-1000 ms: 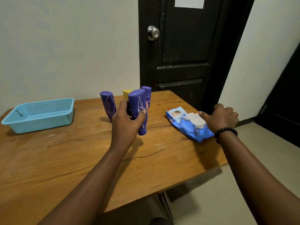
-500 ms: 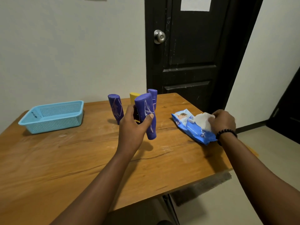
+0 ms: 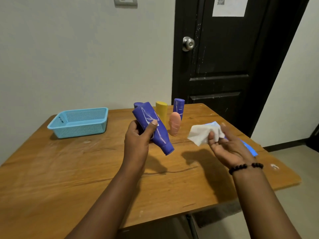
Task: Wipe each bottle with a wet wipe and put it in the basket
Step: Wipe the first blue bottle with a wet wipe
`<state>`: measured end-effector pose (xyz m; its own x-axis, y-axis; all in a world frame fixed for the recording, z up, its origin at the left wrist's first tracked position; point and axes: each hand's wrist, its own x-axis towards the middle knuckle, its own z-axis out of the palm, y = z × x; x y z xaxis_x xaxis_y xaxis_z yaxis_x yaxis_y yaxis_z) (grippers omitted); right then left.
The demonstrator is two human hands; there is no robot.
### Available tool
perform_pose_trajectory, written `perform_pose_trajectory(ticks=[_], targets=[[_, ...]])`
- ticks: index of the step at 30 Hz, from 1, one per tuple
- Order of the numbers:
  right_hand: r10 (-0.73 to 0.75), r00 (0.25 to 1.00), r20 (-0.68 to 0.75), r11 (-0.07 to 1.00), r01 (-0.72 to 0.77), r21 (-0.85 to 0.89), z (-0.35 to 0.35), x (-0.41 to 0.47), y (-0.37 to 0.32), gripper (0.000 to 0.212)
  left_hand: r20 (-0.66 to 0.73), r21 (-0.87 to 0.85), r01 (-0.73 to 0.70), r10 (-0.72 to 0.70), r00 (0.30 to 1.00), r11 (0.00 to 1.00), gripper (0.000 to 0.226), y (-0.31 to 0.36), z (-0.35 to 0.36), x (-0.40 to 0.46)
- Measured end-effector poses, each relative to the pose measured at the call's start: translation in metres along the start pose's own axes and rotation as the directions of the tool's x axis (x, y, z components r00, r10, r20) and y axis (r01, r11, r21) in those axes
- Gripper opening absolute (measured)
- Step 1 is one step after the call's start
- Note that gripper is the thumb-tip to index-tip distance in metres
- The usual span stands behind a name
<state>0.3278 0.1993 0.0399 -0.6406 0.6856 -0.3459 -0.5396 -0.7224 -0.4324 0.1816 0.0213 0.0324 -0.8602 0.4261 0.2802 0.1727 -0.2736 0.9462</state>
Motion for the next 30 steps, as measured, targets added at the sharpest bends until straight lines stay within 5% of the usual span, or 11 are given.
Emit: perform_pose_trajectory(ticks=[4,8,12,17,20,25,30], targets=[[0.034,0.997,0.075,0.999,-0.032,-0.025,0.023,-0.017,0.033,0.039,0.022,0.015,0.008,-0.008,1.000,1.000,0.025,0.002,-0.013,-0.004],[-0.046,0.971,0.234,0.978,0.091,-0.186,0.045,-0.026,0.054,0.019,-0.003,0.030,0.004,-0.004,1.000,1.000,0.026,0.008,-0.021,-0.004],[-0.106,0.943,0.315,0.925,0.209,-0.316,0.065,-0.030,0.072,0.034,0.007,0.037,-0.007,0.007,1.000,0.999,0.029,0.017,-0.025,-0.006],[-0.190,0.854,0.485,0.707,0.462,-0.536,0.085,-0.039,0.090,0.026,0.026,0.029,-0.023,0.022,0.999,0.999,0.030,0.024,-0.027,-0.010],[-0.178,0.735,0.654,0.475,0.647,-0.597,0.092,-0.047,0.095,0.017,0.019,0.016,-0.035,0.035,0.999,0.999,0.030,0.028,-0.030,-0.010],[-0.360,0.408,0.839,-0.110,0.874,-0.472,0.097,-0.045,0.100,0.016,0.032,0.041,-0.063,0.062,0.998,0.997,0.027,0.034,-0.036,-0.010],[-0.435,0.166,0.885,-0.273,0.912,-0.306,0.114,-0.052,0.091,0.027,0.059,0.042,-0.102,0.099,0.993,0.994,0.029,0.040,-0.037,-0.012]])
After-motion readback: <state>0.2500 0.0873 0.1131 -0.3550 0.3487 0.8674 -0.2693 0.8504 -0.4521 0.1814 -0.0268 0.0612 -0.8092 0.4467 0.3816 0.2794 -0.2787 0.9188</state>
